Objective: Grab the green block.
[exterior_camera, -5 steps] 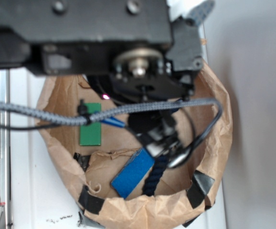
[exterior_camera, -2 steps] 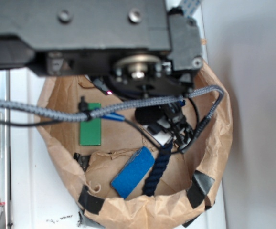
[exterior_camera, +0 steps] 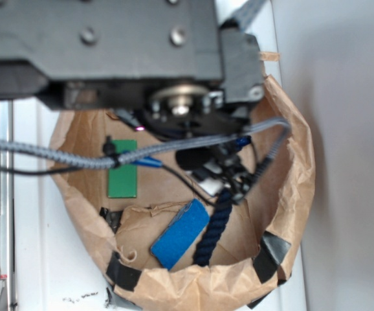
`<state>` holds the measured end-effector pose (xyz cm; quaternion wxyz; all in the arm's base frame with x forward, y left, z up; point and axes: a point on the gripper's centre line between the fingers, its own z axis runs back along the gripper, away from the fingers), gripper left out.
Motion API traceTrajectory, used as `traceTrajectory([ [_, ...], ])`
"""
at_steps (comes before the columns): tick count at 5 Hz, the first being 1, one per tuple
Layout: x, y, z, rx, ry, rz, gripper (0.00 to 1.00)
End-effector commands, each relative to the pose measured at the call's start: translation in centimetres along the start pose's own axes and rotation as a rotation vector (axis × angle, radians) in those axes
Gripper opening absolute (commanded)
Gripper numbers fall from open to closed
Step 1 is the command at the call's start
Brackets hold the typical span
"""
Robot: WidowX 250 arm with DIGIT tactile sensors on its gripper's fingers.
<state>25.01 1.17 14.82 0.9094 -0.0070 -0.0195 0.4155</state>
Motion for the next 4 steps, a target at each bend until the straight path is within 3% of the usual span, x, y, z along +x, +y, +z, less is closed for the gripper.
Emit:
traceTrajectory([
  [1,-0.1,2.0,-2.4,0.006,-0.013,0.225,1.0],
  [4,-1.6,-0.9,-8.0,-0.044,-0.085,0.236,1.0],
])
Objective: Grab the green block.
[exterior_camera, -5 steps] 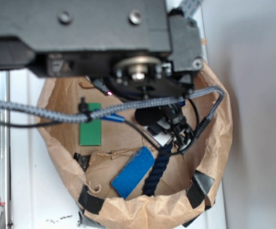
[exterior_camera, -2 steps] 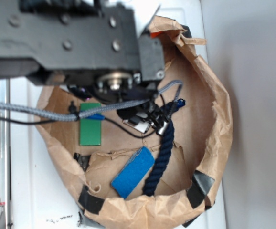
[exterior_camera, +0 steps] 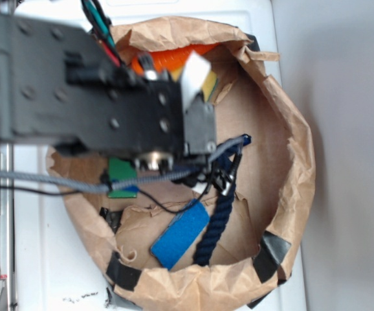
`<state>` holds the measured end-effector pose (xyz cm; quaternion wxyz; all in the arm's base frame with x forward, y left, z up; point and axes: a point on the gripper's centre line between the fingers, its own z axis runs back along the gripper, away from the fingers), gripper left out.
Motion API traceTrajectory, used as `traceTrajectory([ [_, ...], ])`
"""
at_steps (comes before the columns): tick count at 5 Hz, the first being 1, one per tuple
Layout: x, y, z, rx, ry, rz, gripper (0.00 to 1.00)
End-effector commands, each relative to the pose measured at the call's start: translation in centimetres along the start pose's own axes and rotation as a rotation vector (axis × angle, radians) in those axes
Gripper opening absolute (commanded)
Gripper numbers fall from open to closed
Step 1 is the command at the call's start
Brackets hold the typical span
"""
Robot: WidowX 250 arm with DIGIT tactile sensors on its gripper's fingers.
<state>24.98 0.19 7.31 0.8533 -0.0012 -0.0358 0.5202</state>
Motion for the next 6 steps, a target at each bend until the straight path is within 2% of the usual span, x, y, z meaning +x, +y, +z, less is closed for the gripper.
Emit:
traceTrajectory([
  [1,-0.5,0.6,-0.7,0.023,-0.081,0.026,1.0],
  [2,0.1,1.8,-0.6,0.081,-0.088,0.035,1.0],
  [6,1.3,5.6,-1.4,0.214,-0.092,-0.004,1.0],
])
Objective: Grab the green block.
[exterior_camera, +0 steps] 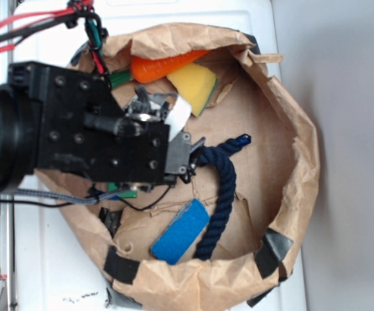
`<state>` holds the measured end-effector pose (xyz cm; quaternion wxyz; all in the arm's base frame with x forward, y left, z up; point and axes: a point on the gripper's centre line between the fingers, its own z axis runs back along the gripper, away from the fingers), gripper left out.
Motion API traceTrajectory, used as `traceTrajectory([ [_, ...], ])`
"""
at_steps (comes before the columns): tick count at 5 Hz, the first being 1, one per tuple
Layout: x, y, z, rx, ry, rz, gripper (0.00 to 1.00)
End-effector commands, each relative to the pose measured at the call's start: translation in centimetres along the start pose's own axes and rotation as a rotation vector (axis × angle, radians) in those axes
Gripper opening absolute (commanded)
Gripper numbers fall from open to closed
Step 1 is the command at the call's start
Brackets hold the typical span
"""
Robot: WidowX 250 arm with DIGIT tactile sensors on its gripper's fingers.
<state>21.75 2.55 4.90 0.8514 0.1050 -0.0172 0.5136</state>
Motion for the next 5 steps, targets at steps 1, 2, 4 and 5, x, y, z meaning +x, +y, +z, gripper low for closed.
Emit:
traceTrajectory([
  [1,0.7,2.7,0.7,0.032,0.03,0.018,1.0],
  [2,0.1,2.0,0.6,0.023,0.118,0.044,1.0],
  [4,-2.1,0.8,-1.7,-0.114,0.263,-0.095,1.0],
  [5,-2.3,0.6,-2.4,-0.133,0.255,-0.107,1.0],
])
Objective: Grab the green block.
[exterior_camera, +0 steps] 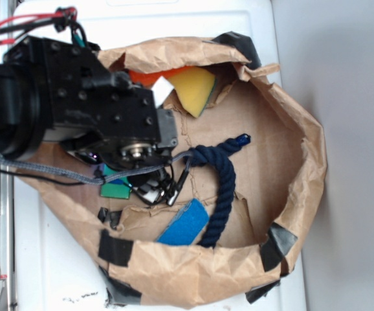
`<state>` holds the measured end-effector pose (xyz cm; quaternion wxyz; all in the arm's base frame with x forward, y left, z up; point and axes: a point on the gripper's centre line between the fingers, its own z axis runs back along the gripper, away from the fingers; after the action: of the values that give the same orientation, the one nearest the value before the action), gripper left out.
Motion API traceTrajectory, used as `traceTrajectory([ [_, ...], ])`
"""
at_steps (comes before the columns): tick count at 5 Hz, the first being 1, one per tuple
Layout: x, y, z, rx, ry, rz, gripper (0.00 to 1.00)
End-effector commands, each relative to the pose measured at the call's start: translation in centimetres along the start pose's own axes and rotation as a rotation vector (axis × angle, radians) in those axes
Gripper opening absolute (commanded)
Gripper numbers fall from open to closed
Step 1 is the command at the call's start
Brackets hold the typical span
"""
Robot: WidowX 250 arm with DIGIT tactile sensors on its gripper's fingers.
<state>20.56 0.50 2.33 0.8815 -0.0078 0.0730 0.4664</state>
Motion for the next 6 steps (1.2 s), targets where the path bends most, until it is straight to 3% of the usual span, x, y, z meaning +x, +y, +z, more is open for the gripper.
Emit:
traceTrajectory([
  [1,0.6,0.5,-1.7,-0.041,-0.055,-0.002,1.0],
  [2,0.8,0.4,-2.5,-0.052,-0.094,0.001,0.0],
  [4,0.5,-0.2,-1.3,-0.114,-0.128,0.008,0.0],
  [5,0.5,0.0,1.4,-0.164,-0.101,-0.053,0.0],
  [6,0.3,0.0,5.6,-0.261,-0.071,-0.086,0.0],
])
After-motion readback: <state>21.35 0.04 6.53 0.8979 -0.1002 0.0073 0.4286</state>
